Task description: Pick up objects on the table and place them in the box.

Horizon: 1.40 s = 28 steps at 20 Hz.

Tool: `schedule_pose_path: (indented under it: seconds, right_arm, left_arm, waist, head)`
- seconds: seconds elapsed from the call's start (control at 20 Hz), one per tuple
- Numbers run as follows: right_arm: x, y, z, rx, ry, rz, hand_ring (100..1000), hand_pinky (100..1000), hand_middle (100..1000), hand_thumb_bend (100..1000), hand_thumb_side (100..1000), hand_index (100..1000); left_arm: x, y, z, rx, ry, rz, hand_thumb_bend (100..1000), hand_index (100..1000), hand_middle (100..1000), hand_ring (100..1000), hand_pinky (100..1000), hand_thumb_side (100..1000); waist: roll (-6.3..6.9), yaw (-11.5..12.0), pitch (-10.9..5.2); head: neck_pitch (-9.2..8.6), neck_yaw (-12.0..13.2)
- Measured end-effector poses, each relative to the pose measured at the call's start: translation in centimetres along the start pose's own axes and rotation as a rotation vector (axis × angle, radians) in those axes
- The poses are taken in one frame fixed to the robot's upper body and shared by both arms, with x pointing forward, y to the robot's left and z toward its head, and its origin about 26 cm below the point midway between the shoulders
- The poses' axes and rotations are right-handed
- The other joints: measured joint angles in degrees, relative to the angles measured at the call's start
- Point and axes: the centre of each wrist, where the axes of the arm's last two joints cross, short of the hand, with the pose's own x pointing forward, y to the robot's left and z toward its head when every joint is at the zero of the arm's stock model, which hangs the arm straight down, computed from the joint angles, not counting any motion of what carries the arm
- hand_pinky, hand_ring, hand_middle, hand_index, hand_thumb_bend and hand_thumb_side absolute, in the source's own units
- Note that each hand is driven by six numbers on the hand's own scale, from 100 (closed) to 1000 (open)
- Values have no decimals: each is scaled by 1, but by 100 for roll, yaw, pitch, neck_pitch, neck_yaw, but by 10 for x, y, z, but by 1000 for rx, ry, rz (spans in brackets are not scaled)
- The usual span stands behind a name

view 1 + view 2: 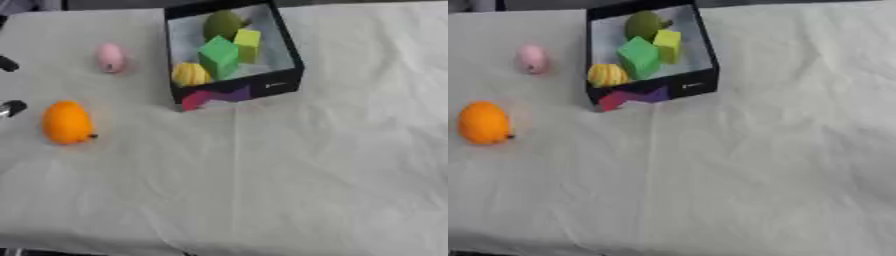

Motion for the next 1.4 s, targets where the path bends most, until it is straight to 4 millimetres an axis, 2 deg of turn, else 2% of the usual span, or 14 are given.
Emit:
schedule_pose_path:
  seconds: [0.3,0.5,0.55,0.7,1.15,1.4]
  right_arm:
    - [-1,0,0,2,7,-2,761,864,703,100,584,866]
    - [-1,0,0,2,8,-2,760,865,701,100,588,864]
    - [-1,0,0,2,9,-2,760,865,701,100,589,864]
    - [-2,-1,1,1,15,-2,759,866,699,100,593,863]
    - [-5,-1,2,-3,31,10,756,868,697,100,599,862]
    - [-6,0,3,-1,36,11,755,872,698,100,601,864]
  left_arm:
    - [-2,0,-5,-109,-1,0,319,815,767,859,1000,510]
    - [2,4,-7,-165,-20,7,336,827,771,859,1000,521]
    - [3,6,-8,-177,-24,7,343,819,767,858,1000,487]
    - [5,10,-9,-218,-36,1,352,802,763,855,1000,174]
    - [32,19,-7,-247,-151,3,296,807,751,847,1000,173]
    - [50,22,-5,-248,-206,-14,348,821,764,854,1000,179]
  waist:
    - [0,-26,0]
    - [0,-34,0]
    - [0,-35,0]
    - [0,-40,0]
    - [-21,-56,0]
    - [-21,-60,0]
  head:
    - [-16,36]
    - [-19,49]
    - [-21,49]
    - [-24,50]
    - [-26,47]
    - [-47,31]
